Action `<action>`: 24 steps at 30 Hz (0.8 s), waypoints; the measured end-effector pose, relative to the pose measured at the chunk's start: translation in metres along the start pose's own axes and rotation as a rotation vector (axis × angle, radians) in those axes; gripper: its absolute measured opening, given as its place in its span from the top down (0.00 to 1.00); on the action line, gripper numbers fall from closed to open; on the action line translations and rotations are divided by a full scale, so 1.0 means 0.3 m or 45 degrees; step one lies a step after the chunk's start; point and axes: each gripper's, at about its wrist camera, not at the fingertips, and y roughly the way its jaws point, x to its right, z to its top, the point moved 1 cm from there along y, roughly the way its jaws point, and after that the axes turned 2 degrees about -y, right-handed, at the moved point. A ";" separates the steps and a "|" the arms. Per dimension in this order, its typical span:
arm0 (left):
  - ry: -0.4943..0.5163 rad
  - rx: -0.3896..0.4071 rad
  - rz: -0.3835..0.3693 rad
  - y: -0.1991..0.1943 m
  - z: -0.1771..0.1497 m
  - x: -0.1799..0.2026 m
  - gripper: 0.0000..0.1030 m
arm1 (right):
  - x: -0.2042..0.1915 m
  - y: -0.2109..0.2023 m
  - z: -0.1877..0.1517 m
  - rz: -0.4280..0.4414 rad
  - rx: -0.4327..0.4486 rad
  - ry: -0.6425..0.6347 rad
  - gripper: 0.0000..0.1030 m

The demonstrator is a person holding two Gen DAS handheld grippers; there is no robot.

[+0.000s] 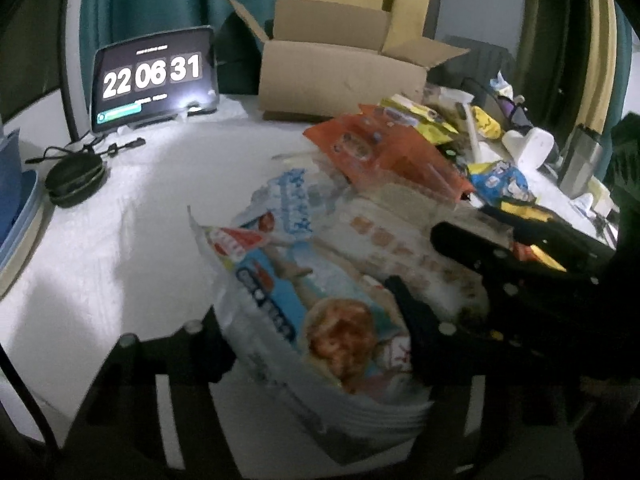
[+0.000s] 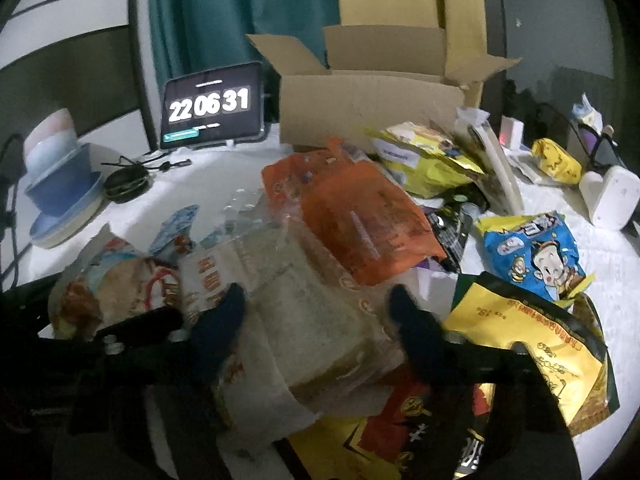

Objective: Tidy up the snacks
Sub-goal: 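Grasp the blue-and-white snack bag with the left tool while the right tool grasps a clear pack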

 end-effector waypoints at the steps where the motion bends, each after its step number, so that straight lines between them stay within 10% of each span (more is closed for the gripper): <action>1: 0.001 0.009 0.011 -0.007 0.005 0.007 0.37 | -0.004 -0.003 -0.001 0.015 0.006 -0.004 0.51; 9: -0.002 0.061 0.049 -0.057 0.060 0.059 0.38 | 0.039 -0.063 0.016 0.086 0.093 0.029 0.83; 24: 0.071 0.180 0.144 -0.111 0.229 0.176 0.38 | 0.212 -0.228 0.142 0.073 0.334 0.120 0.92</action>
